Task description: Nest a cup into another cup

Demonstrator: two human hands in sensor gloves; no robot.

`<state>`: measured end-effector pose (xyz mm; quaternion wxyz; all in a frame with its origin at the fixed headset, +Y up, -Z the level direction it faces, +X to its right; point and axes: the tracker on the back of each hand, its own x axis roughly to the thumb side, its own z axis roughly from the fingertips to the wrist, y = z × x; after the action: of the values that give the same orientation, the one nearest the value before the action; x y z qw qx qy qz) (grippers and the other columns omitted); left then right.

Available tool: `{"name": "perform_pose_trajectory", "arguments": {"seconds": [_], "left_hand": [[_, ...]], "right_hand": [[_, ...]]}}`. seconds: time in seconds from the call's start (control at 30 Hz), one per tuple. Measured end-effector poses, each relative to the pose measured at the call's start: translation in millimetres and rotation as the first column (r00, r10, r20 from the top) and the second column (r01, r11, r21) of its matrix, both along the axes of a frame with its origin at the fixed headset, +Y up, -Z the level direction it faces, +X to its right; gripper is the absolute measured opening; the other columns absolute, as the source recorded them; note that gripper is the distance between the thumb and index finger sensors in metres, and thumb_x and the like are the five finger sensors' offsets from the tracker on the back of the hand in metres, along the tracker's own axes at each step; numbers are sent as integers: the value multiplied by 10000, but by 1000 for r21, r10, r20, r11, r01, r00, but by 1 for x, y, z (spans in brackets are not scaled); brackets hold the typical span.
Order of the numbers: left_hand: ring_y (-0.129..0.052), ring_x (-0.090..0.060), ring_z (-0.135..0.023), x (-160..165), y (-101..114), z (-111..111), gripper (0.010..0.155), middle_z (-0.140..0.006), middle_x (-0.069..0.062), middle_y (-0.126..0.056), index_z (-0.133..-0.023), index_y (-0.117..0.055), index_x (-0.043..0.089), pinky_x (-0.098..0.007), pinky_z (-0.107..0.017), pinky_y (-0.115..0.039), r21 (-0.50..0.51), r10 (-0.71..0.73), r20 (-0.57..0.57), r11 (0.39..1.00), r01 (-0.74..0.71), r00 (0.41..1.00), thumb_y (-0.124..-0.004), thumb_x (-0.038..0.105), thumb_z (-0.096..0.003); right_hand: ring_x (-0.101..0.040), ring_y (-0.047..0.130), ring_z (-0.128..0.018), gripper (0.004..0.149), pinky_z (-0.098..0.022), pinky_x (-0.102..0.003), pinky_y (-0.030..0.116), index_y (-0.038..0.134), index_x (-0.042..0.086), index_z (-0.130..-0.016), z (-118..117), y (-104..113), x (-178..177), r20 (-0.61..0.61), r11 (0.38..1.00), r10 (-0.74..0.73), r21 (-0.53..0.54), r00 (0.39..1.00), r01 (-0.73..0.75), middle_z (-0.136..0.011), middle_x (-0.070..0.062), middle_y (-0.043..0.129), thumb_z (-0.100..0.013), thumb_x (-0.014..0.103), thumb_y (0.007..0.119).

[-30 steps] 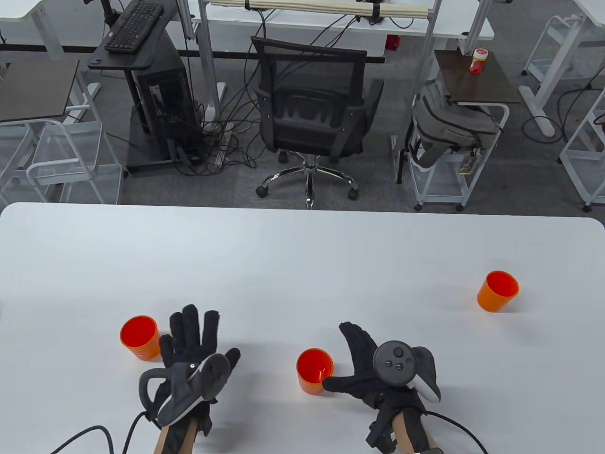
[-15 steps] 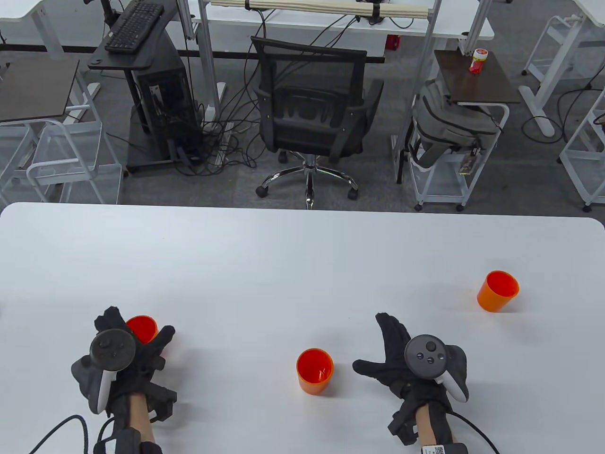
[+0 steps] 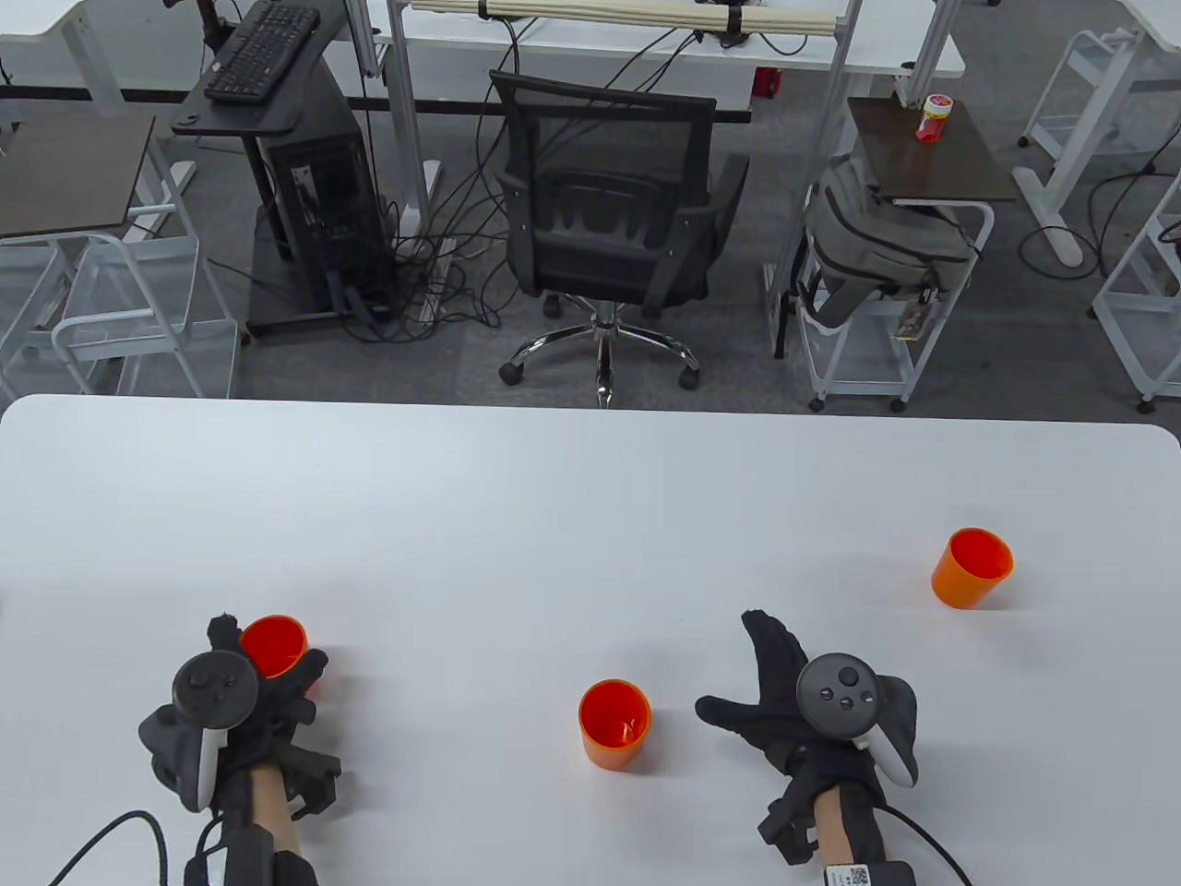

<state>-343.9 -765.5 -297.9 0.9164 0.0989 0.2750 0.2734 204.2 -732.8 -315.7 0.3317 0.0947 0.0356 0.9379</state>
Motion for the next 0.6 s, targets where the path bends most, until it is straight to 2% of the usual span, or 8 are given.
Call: {"name": "perform_pose_trajectory", "arguments": {"seconds": [0.13, 0.3, 0.43, 0.6], "left_hand": [[-883, -346, -957, 5, 5, -1, 1047, -1112, -171, -744, -1130, -510, 62, -600, -716, -727, 16, -6, 12, 1000, 5, 1000, -948, 603, -348], [-884, -351, -948, 28, 30, -6, 1052, -1106, -175, -746, -1129, -517, 54, -606, -705, -734, 108, -16, 108, 994, 4, 994, -952, 605, -345], [-881, -352, -952, 66, 58, -10, 1049, -1110, -179, -744, -1132, -515, 54, -601, -704, -738, 198, -19, 246, 980, -31, 969, -950, 602, -351], [-877, -352, -960, 129, 85, -7, 1048, -1118, -176, -738, -1137, -509, 54, -591, -705, -745, 270, -42, 460, 958, -95, 887, -949, 597, -356]], "right_hand": [[-550, 415, -1053, 1055, -669, -773, 443, 274, 59, -1166, 0, 0, 1, 6, 1000, 0, 13, 1000, 0, -1179, -307, 356, -452, 600, 831], [-546, 417, -1054, 1051, -669, -773, 443, 280, 58, -1165, 0, 0, 3, 14, 1000, 0, 24, 1000, 0, -1177, -306, 362, -453, 601, 829], [-547, 417, -1052, 1049, -668, -773, 444, 283, 56, -1165, 1, 0, 3, 14, 1000, 6, 25, 1000, -6, -1177, -306, 362, -454, 598, 830], [-545, 418, -1053, 1044, -669, -772, 443, 285, 57, -1165, 1, -1, 3, 11, 999, 15, 30, 1000, -16, -1177, -307, 360, -455, 596, 830]]}}
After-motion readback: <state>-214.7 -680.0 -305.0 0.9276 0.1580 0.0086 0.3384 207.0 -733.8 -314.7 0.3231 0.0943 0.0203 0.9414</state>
